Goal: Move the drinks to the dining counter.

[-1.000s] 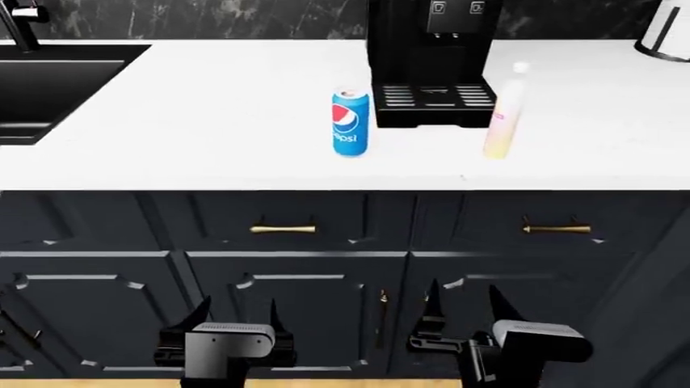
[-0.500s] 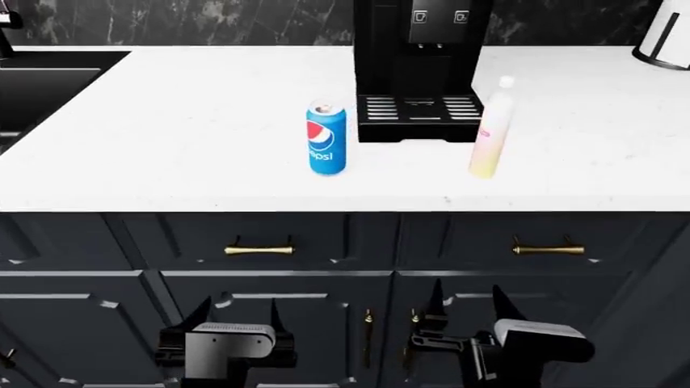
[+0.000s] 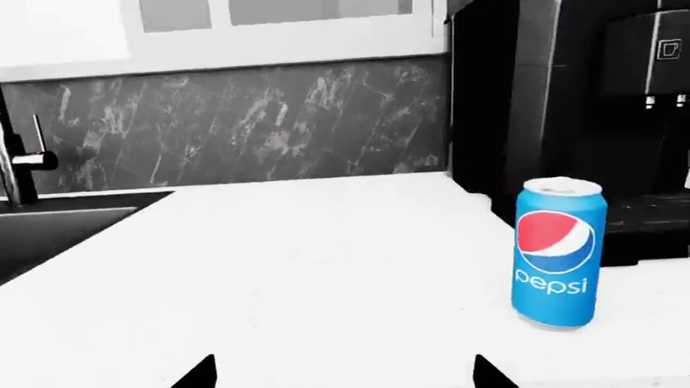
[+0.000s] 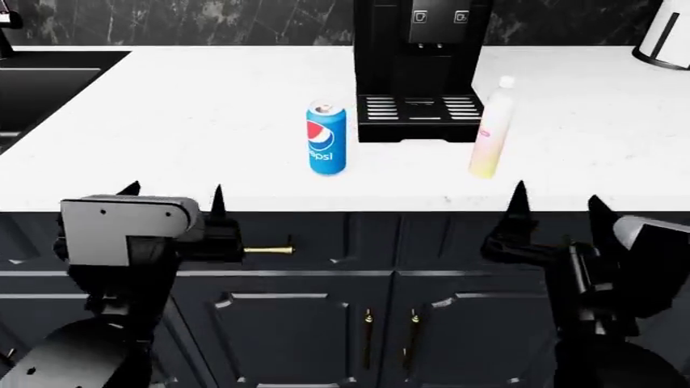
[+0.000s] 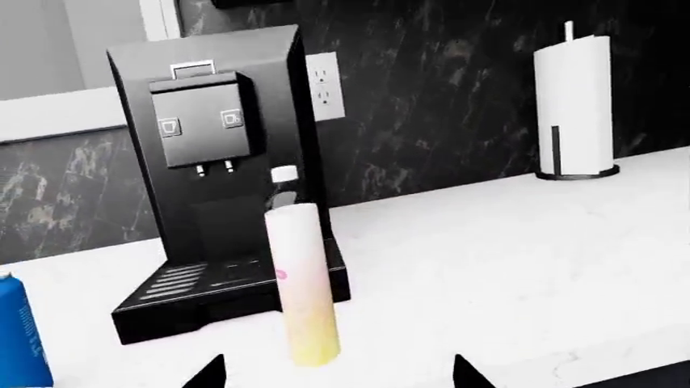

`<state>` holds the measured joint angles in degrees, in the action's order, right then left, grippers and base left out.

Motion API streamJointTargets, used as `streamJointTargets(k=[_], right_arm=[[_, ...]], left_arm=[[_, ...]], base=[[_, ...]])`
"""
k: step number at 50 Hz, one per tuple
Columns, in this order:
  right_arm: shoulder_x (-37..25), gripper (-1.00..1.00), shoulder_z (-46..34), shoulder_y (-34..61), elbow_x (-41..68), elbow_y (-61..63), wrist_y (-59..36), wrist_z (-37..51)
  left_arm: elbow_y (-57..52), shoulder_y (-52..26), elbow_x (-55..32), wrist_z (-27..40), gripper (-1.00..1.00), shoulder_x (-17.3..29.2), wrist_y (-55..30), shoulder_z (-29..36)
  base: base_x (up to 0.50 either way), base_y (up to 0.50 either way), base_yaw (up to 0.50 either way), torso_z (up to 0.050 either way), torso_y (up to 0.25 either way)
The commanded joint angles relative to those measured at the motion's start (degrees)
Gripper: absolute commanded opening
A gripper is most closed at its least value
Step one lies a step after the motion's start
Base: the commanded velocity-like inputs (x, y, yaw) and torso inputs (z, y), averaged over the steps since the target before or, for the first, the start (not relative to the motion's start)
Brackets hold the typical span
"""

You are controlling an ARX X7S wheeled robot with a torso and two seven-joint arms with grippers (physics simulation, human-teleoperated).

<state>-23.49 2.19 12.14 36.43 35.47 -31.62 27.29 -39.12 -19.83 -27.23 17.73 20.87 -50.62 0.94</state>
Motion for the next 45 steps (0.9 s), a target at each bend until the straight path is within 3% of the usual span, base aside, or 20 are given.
streamJointTargets(k=[1, 3, 8, 23, 33, 45], right_arm=[[-12.66, 1.00, 9.03, 20.78, 22.75, 13.75, -27.32, 12.59], [-15.20, 1.00, 11.11, 26.01, 29.56, 13.15, -31.77, 16.56], [-16.48, 1.00, 12.82, 31.25, 36.91, 13.03, -34.25, 21.40], [-16.94, 1.00, 11.58, 29.92, 35.80, 14.52, -33.58, 19.93], [-18.80, 1.00, 7.87, 29.27, 32.35, 16.56, -35.21, 20.15], [-19.35, 1.00, 9.27, 29.85, 36.76, 16.29, -35.37, 21.84]], left_arm=[[-14.29, -24.79, -13.89, 3.81, 1.00, 5.87, -32.53, -12.68], [-15.50, -30.97, -20.05, 5.00, 1.00, 5.47, -39.23, -18.02], [-12.20, -35.40, -43.17, 21.95, 1.00, 10.01, -39.03, -21.82], [-12.07, -31.56, -40.14, 21.77, 1.00, 12.84, -33.09, -17.46], [-13.05, -28.85, -42.26, 22.76, 1.00, 14.28, -32.61, -19.84], [-13.30, -28.06, -49.51, 26.65, 1.00, 16.28, -33.67, -23.84]], base=[[0.00, 0.00, 0.00, 0.000, 0.000], [0.00, 0.00, 0.00, 0.000, 0.000], [0.00, -0.01, 0.00, 0.000, 0.000], [0.21, -0.29, 0.00, 0.000, 0.000], [0.41, -0.04, 0.00, 0.000, 0.000], [0.50, 0.00, 0.00, 0.000, 0.001]])
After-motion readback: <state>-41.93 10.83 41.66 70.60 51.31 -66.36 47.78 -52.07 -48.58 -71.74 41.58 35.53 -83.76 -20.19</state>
